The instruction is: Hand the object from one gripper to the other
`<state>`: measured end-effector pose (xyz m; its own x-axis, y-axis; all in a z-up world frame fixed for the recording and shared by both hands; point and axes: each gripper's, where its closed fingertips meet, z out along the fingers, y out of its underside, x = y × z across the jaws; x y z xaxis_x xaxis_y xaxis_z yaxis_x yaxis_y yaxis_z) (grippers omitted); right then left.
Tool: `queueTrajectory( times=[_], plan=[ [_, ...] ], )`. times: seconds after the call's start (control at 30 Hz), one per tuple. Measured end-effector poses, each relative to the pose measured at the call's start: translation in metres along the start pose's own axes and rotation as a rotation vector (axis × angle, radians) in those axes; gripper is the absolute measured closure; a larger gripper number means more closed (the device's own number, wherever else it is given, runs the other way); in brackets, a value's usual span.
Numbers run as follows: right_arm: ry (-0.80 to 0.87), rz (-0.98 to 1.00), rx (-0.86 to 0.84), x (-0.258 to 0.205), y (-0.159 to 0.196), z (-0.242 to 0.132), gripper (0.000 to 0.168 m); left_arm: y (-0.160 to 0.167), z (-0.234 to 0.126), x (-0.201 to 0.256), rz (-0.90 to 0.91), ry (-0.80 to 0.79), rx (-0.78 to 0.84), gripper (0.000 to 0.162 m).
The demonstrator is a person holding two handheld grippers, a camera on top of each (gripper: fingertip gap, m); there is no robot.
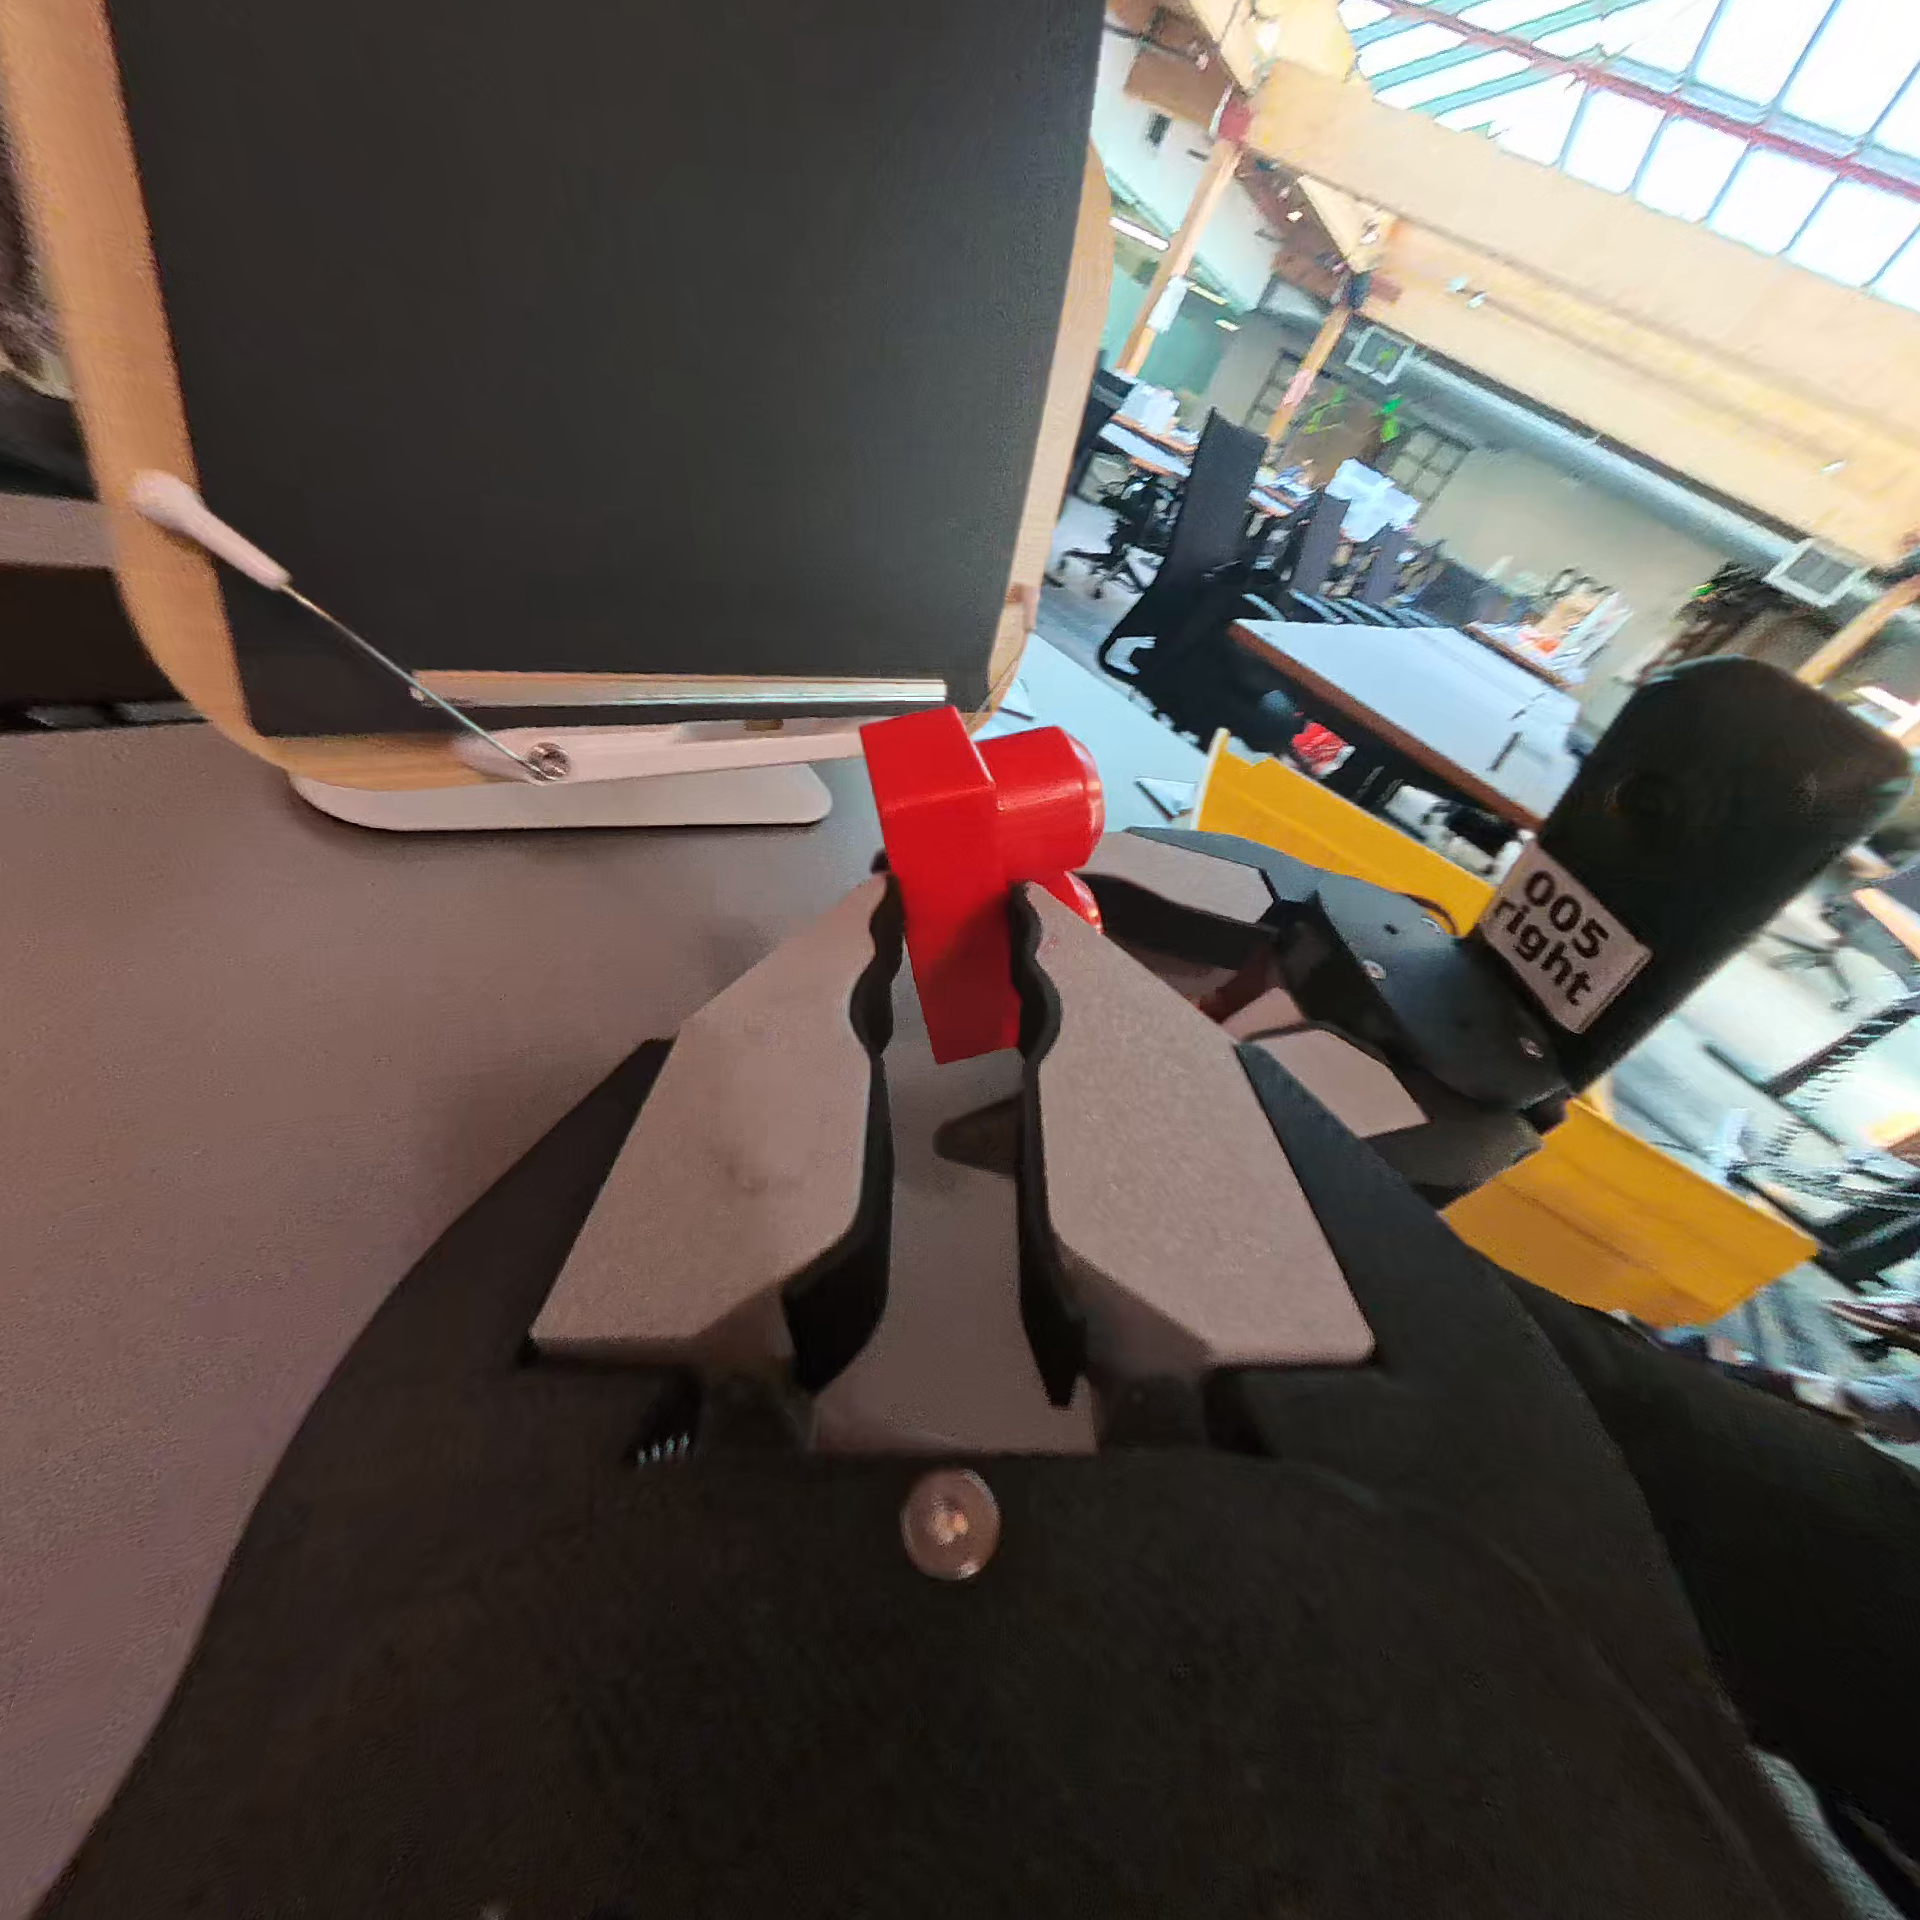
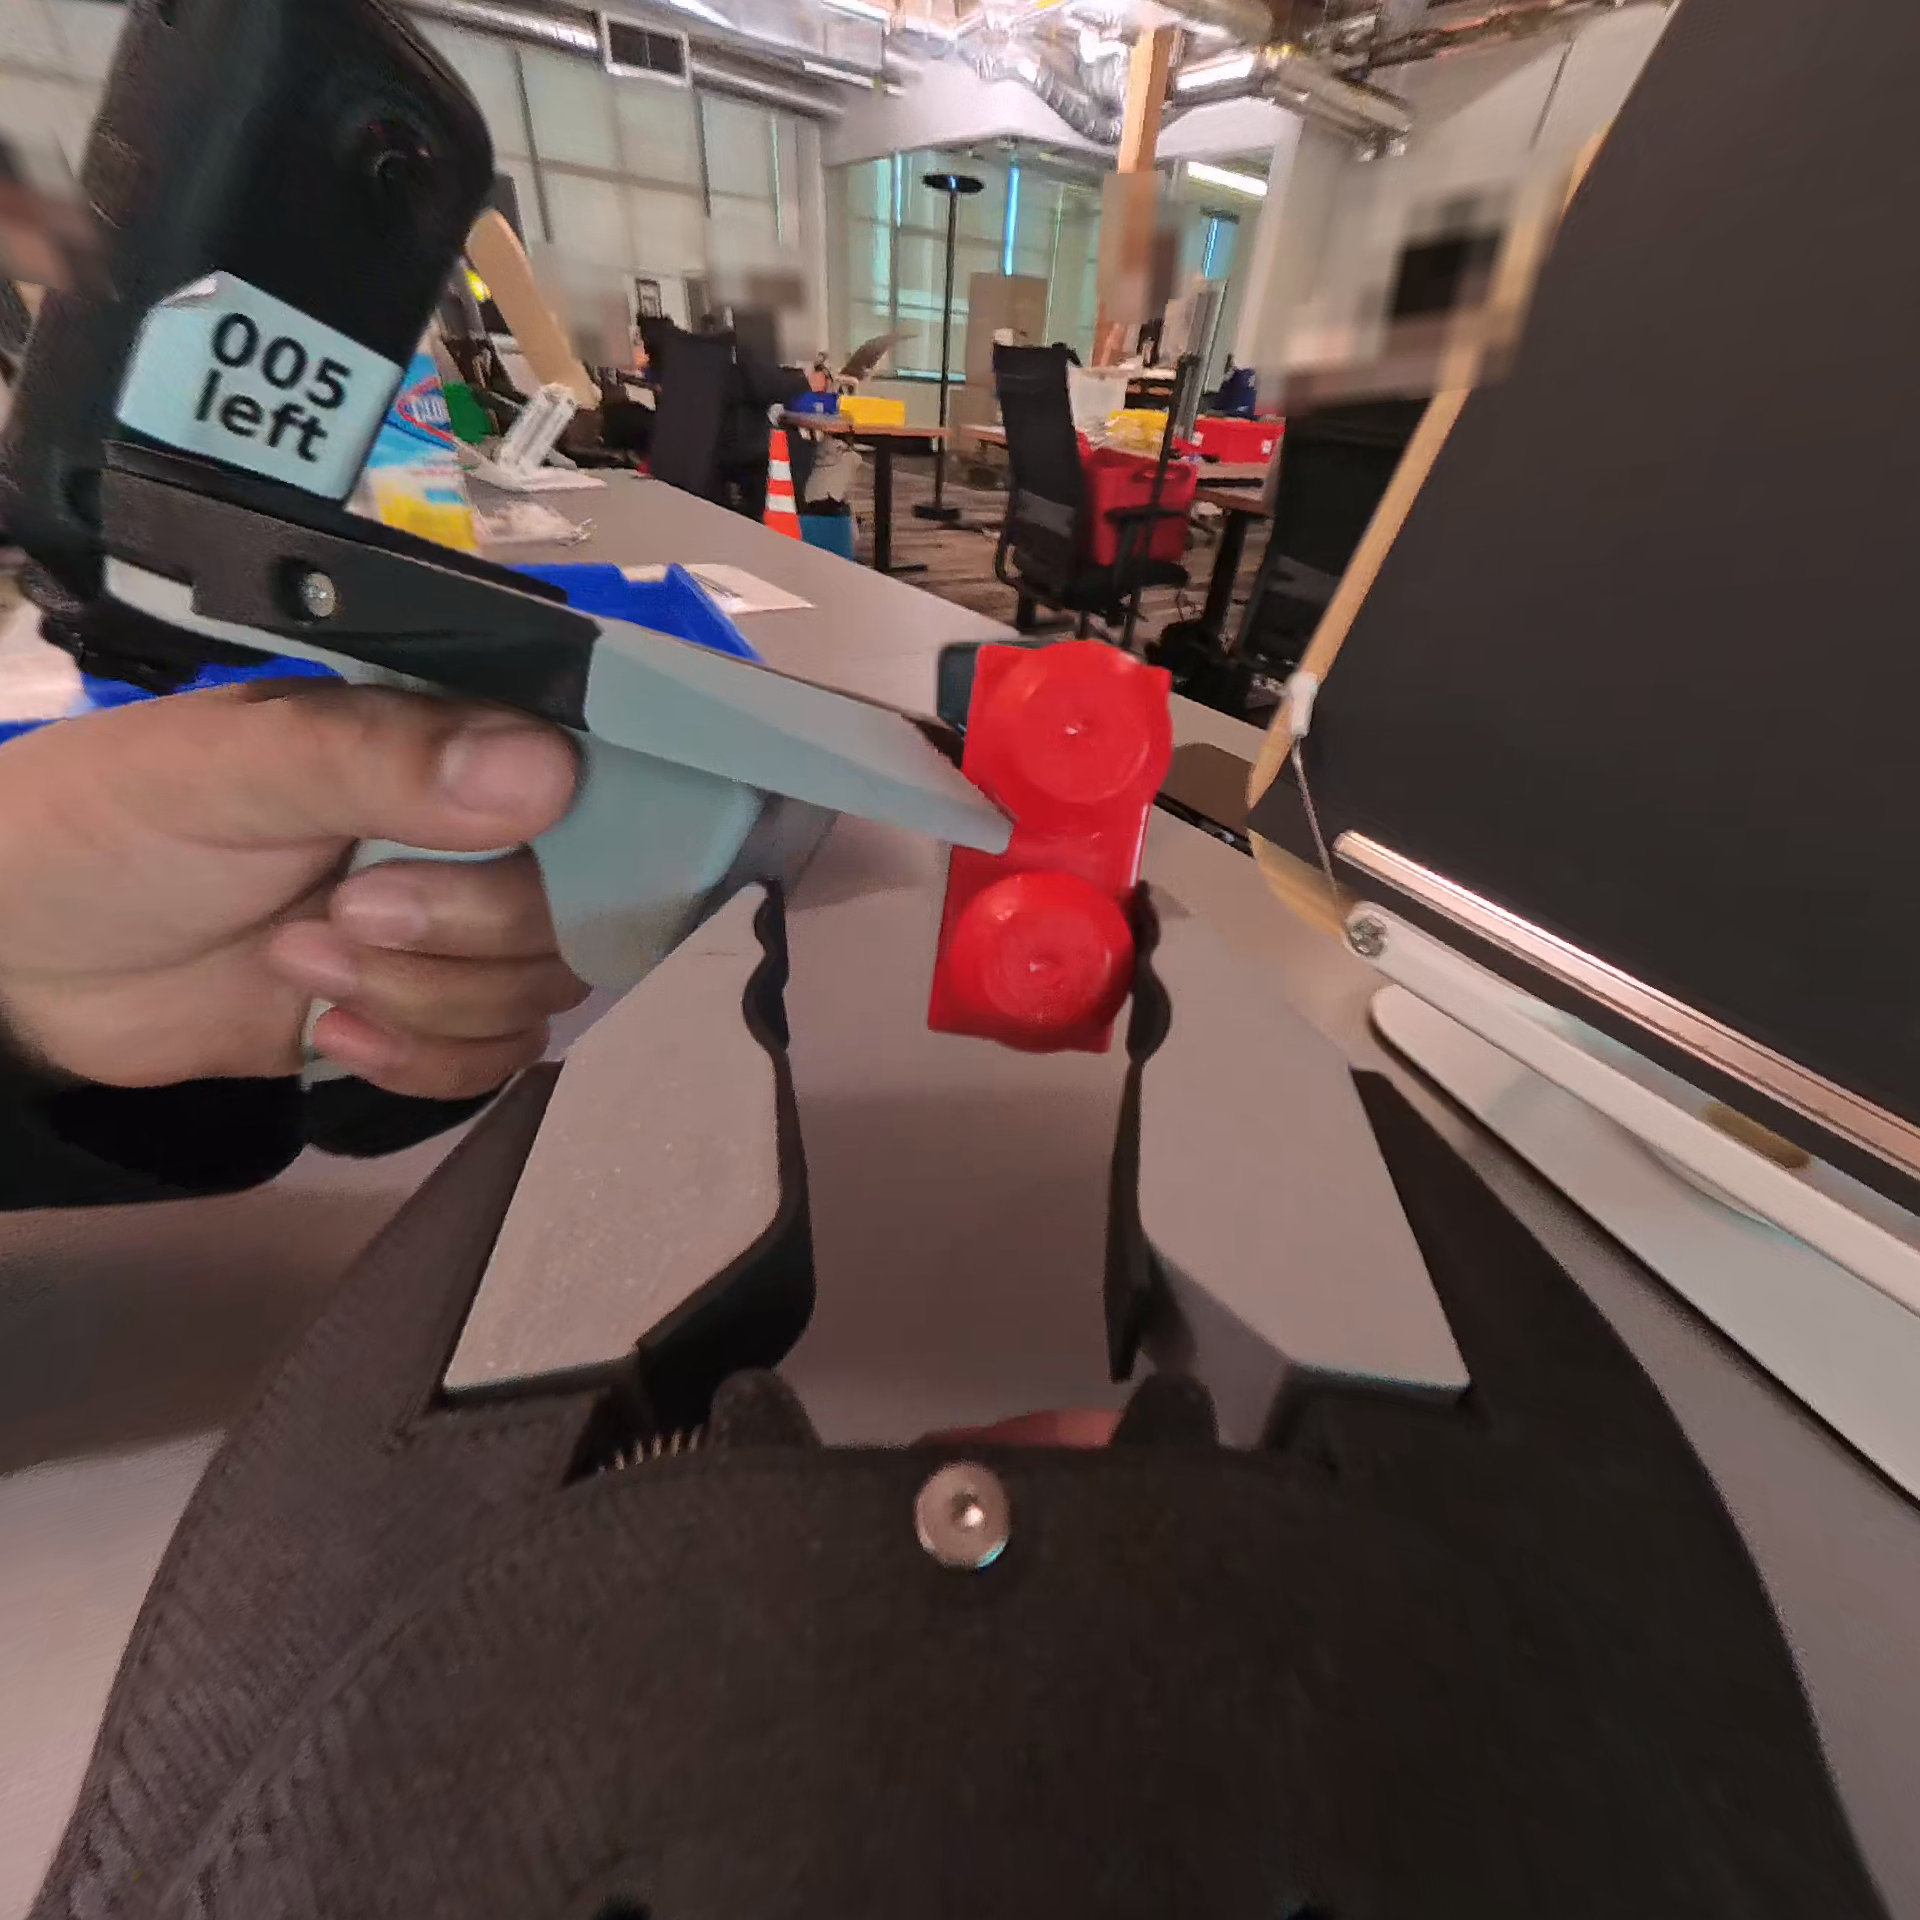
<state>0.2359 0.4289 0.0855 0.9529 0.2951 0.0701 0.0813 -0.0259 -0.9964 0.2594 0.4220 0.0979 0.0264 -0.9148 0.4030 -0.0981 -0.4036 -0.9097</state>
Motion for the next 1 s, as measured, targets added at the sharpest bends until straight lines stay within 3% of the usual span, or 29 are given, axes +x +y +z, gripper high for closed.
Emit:
queueTrajectory(
  times=[0.1, 0.2, 0.33, 0.47, 0.6, 0.87, 1.0],
  plan=[
    [0.107, -0.039, -0.086, 0.024, 0.015, -0.001, 0.132, 0.006, 0.011, -0.002, -0.019, 0.054, 0.0, 0.146],
    [0.123, -0.044, -0.141, 0.033, 0.027, -0.002, 0.134, 0.015, 0.015, -0.002, -0.04, 0.106, 0.01, 0.145],
    [0.17, -0.117, -0.208, 0.038, 0.044, 0.003, 0.134, 0.025, 0.014, -0.005, -0.078, 0.14, -0.024, 0.123],
    [0.25, -0.195, -0.268, 0.05, 0.057, 0.009, 0.135, 0.024, 0.007, -0.033, 0.022, -0.003, -0.028, 0.112],
    [0.309, -0.165, -0.273, 0.064, 0.059, 0.007, 0.135, 0.011, -0.004, -0.048, 0.091, -0.105, 0.014, 0.115],
    [0.292, -0.099, -0.231, 0.063, 0.058, 0.007, 0.135, 0.035, 0.004, -0.072, 0.225, -0.246, -0.089, 0.121],
    [0.255, -0.099, -0.24, 0.053, 0.061, 0.013, 0.135, 0.031, 0.002, -0.073, 0.27, -0.278, -0.073, 0.122]
  ],
)
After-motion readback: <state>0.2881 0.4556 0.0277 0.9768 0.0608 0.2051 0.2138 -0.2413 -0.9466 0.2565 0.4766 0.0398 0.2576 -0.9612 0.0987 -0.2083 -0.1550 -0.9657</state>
